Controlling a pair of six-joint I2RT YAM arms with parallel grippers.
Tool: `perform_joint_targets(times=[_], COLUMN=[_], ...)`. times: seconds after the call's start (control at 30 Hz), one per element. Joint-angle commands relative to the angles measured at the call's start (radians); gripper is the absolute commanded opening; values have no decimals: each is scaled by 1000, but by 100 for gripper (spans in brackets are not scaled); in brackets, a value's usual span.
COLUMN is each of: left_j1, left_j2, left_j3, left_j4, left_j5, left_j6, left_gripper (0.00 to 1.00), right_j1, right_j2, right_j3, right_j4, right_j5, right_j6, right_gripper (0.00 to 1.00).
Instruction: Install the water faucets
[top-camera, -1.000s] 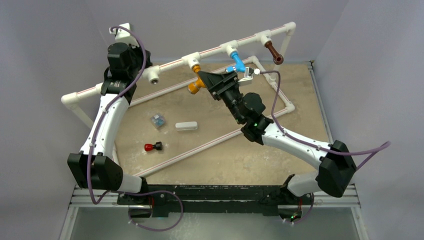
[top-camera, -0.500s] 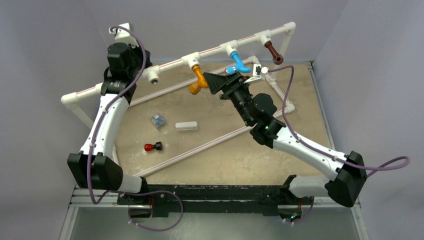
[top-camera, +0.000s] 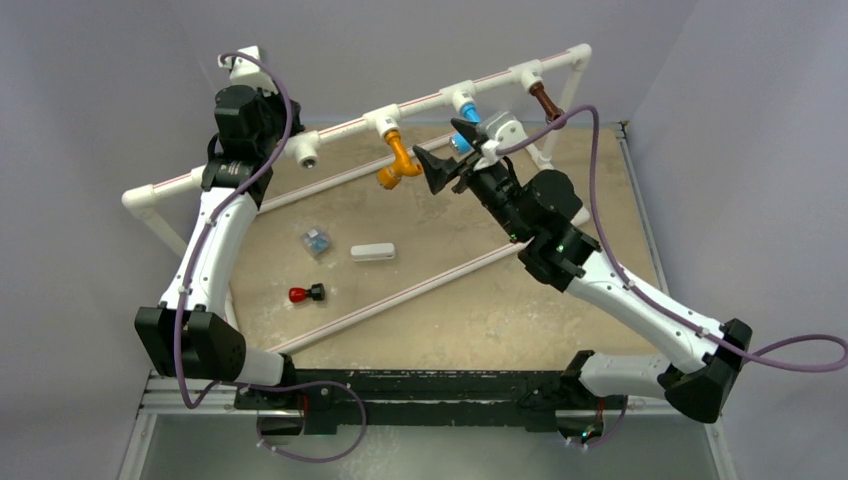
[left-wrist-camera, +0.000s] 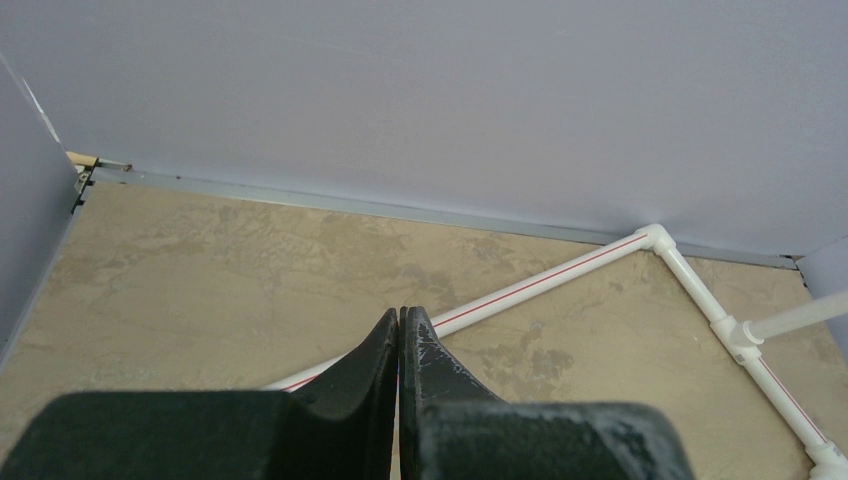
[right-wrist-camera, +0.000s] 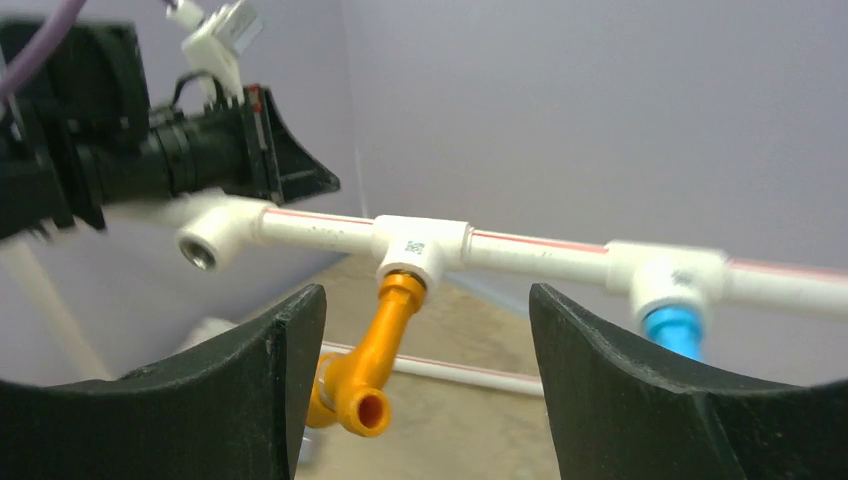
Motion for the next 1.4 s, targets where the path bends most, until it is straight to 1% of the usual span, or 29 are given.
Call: perform_joint_targets(times=[0.0, 0.1, 0.13, 0.23, 0.3, 0.43, 0.5, 0.6, 0.67, 0.73, 0.9, 1.27, 1.37], left_j1=[-3, -3, -3, -3, -3, -3, -3, -3, -3, -3, -3, -1, -1], left_j2=[46, 46, 46, 45, 45, 46, 46, 46, 46, 45, 45, 43, 41], left_j3=[-56, -55, -55, -55, -55, -55, -55, -55, -55, -55, -55, -57, -57], left_j4=[-167, -167, -166, -167, -167, -167, -167, -166, -167, -166, -167, -164, -166], left_j5=[20, 21, 21, 21, 21, 21, 22, 21, 21, 22, 22, 22, 21], left_j6=[-4, -4, -4, -4, -4, -4, -4, -4, -4, -5, -4, -3, -3], left_gripper=[0, 0, 0, 0, 0, 0, 0, 0, 0, 0, 0, 0, 0], right_j1=[42, 121, 147, 191, 204, 255, 274, 285, 290, 296, 297, 291, 272], right_j2=[-49, -63, -66, -68, -62, -56, -39, -4, 15, 41, 134, 249, 273], right_j3=[36, 1, -33, -109, -125, -140, -148, -185, -213, -214, -165, -66, -36], right_j4=[-100, -155, -147, -67, -47, -26, -11, 66, 146, 184, 201, 215, 212], right_j5=[-136, -89, -45, 71, 115, 161, 209, 280, 297, 308, 358, 327, 325], right_j6=[-487, -775, -904, -1122, -1220, -1355, -1420, -1546, -1617, -1658, -1705, -1730, -1722], right_gripper=[76, 78, 79, 79, 79, 78, 78, 78, 77, 77, 75, 75, 72])
